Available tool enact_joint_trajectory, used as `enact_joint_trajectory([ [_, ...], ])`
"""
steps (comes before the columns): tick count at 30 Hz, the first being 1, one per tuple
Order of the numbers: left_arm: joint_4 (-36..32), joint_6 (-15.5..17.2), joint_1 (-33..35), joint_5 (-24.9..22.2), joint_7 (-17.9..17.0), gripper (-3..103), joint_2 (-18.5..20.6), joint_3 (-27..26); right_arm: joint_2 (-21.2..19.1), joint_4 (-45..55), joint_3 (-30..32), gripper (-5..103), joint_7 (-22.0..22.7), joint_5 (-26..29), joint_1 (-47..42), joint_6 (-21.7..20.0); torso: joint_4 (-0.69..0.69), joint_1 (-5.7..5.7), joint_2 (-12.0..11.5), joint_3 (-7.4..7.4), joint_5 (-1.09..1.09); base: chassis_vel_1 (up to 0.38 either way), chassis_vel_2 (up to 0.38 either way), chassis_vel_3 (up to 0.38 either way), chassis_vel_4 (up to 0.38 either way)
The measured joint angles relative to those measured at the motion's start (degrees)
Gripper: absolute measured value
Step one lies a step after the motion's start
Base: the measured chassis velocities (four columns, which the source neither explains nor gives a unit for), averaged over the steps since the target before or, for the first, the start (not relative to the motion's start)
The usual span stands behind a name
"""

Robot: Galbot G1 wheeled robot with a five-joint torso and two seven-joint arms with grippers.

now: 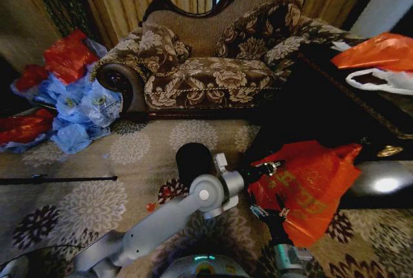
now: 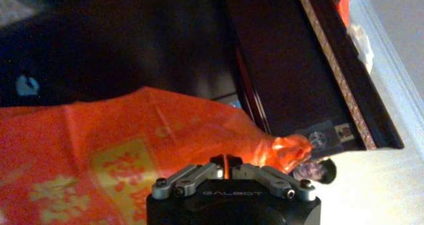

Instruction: Place a garbage bag over the trash bin.

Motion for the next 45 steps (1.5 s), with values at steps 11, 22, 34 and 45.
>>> enact_joint_trajectory([
  [11,5.6,1.19,-6.48,-3.43,-6.06,50,-14.08,0.85,-0.51,-1.46,0.24,100,0.47,0.89,1.29,-0.04,-0.01,0.0,0.0,0.0,-0.01,0.0,0.0,0.0,0.0],
  [22,7.95,2.27,-7.18,-1.04,-6.81,84,-16.2,1.7,-0.78,-1.77,0.35,100,0.76,1.4,1.76,-0.26,0.0,0.0,0.0,0.0,-0.02,0.0,0.0,0.0,0.0],
  [34,10.58,2.27,-7.99,1.77,-5.64,46,-16.56,2.23,-0.9,-1.73,0.37,100,0.95,1.58,1.73,-0.31,0.0,0.0,0.0,0.0,-0.02,0.0,0.0,0.0,0.0],
  [45,10.79,1.98,-7.11,0.66,-4.21,8,-16.56,2.13,-0.88,-1.73,0.43,100,1.13,1.65,1.66,-0.31,0.0,0.0,0.0,0.0,-0.02,0.0,0.0,0.0,0.0],
])
